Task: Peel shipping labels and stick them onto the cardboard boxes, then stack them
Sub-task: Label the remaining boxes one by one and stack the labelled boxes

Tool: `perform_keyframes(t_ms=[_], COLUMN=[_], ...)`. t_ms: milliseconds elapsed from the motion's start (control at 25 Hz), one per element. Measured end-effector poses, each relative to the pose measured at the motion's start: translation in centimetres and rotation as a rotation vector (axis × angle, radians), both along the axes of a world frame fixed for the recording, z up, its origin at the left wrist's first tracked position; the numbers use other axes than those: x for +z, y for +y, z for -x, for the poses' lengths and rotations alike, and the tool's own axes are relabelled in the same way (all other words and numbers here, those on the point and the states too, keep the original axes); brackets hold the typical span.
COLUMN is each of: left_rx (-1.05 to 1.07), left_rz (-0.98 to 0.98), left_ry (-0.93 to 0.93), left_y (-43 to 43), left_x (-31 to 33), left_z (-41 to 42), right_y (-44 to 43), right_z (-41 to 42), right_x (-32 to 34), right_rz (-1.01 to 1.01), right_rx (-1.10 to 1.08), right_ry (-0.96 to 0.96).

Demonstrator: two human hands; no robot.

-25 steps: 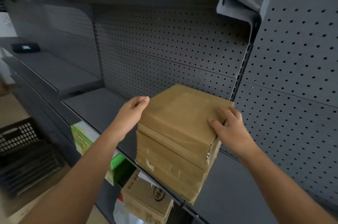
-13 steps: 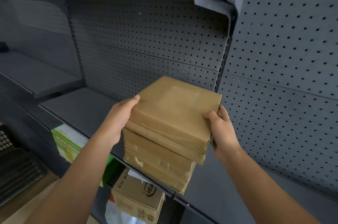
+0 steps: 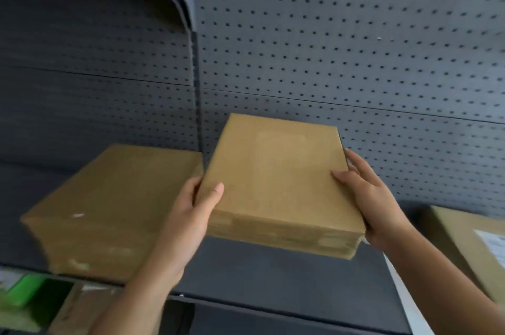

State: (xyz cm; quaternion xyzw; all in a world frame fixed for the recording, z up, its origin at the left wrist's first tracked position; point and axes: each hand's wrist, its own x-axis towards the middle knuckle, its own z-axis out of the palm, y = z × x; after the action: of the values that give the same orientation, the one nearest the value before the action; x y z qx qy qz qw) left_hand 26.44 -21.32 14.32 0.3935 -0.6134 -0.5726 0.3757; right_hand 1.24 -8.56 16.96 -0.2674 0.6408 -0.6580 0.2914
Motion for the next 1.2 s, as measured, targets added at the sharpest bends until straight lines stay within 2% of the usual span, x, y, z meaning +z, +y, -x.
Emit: perform_keyframes(t_ms=[200,480,880,960,1000,1120,1200], left_rx=[-0.107,-0.118,-0.049,-0.027,-0.017,-0.007,-0.009], left_rz=[-0.139,-0.229,-0.232,-0.223,-0.210,-0.087,0.075], left_ry=[-0.067,-0.199,-0.213,-0.240,-0.251,-0.289,-0.295], left_y=[3.5,5.5,5.9,5.8,5.7,5.7,6.2], left_x=[-5.9,-11.3,-13.1,-13.3,-13.2,-12.2,-10.8], left_z=[5.5,7.8,7.4,7.4,7.2,7.1,7.5], right_y=[4.4,5.8,4.7,5.4,6.0,8.1,8.7], right_z=[4.9,7.8,8.5,9.7,10.8,15.4,17.9], right_x=[-6.5,-14.0,-16.3,-16.3,-16.2,-16.3,-16.6], right_rz=[-0.120,-0.223,-0.242,-0.298,-0.347,-0.637,-0.813], right_rx=[-0.086,-0.007,0.071,-0.022,-0.092,-0.201,-0.175], right_ry=[0.020,-0.048,-0.040,0.066,0.179,0.731,0.942])
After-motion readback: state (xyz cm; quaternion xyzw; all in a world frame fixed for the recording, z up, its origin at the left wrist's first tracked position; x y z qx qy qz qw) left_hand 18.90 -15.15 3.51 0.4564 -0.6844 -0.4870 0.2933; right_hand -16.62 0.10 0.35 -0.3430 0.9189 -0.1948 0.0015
